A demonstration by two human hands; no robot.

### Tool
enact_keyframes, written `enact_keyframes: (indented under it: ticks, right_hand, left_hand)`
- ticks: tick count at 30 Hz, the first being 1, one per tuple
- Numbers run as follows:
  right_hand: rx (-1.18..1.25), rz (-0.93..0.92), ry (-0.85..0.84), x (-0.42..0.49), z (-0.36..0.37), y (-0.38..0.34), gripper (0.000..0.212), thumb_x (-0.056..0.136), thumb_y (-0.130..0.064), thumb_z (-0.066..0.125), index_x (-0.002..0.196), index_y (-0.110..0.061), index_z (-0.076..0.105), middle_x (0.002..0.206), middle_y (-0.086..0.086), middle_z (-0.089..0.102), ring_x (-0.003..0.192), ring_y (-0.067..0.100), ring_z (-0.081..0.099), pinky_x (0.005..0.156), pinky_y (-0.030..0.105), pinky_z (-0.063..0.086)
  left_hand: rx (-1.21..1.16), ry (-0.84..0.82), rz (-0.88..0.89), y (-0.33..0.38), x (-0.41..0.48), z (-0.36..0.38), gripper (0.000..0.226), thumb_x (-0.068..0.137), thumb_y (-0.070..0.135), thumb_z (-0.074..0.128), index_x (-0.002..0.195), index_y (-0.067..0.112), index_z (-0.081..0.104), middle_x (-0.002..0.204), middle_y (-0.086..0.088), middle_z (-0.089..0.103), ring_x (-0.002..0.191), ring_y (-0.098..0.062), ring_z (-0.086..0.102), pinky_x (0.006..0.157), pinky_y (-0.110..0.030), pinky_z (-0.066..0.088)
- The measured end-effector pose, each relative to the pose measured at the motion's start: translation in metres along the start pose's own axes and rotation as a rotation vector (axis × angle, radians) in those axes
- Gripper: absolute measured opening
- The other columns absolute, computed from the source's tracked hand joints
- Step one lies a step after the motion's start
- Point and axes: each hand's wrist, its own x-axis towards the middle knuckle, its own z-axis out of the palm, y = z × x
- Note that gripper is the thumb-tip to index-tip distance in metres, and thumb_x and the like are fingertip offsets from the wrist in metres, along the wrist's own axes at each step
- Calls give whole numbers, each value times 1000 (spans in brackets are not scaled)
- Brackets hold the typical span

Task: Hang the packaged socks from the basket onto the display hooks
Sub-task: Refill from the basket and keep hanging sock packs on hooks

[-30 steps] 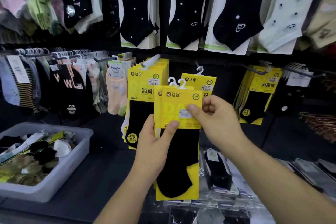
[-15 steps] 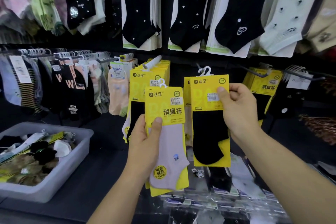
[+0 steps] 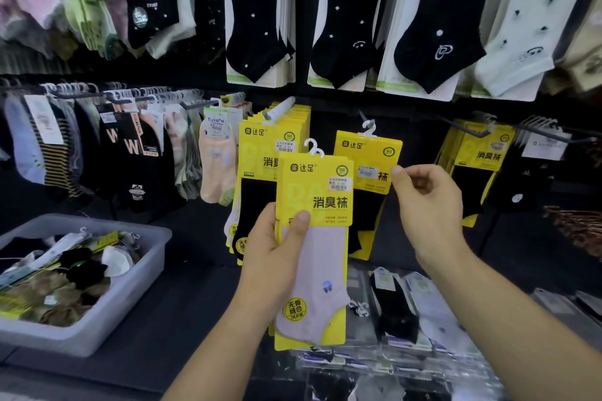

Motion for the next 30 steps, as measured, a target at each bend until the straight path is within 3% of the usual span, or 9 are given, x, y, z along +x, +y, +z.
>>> enact_keyframes:
  ticks: [3,6,9,14,24,27,30]
  right_hand:
    - [38,13,-238,-16,9,-12,17,89,-39,72,84,-23,68,80,-4,71,71,4,63,61,18,50]
    - [-15,0,-342,-25,16,-16,18,90,-33,74,77,-22,68,74,-5,72,67,6,64,59,22,53]
    - [61,18,-275,-19,13,-20,14,92,-30,72,84,-19,72,80,1,76,73,10,69,67,29,57]
    - [196,23,-132,6,1,-31,10,97,-24,67,91,-21,74,82,-5,78,75,7,74,65,20,57]
    - [173,129,-107,22,1,-36,15,96,-25,68,85,-17,75,81,1,78,80,20,77,80,44,62]
    - [137,142,-121,23,1,-30,14,95,-24,69,87,-15,75,81,2,78,80,21,77,75,38,63]
    - [73,108,-106,26,3,-22,13,94,-26,71,89,-15,74,80,-1,78,74,11,75,66,26,61]
  left_hand:
    - [7,2,6,-1,0,4,14,94,51,67,107,50,71,116,13,79,110,-11,75,93,-42,59]
    - [-5,-6,22,-3,-2,8,21,91,53,68,111,49,71,117,12,79,111,-11,75,92,-37,59]
    - [-24,3,14,-1,-2,8,14,97,51,63,107,48,73,116,13,79,110,-9,75,87,-28,59]
    - [-51,16,8,-2,-1,4,27,96,45,57,116,34,73,117,12,79,113,-8,74,87,-23,60]
    - [22,42,-7,-2,0,2,20,109,31,54,117,34,72,117,14,79,114,-8,73,102,-46,56]
    - [37,44,-14,-2,0,-1,20,109,34,54,113,41,73,117,15,79,114,-7,73,102,-45,56]
    - [72,57,-1,-2,0,-5,20,109,35,54,111,44,72,116,17,78,113,-5,72,100,-44,56]
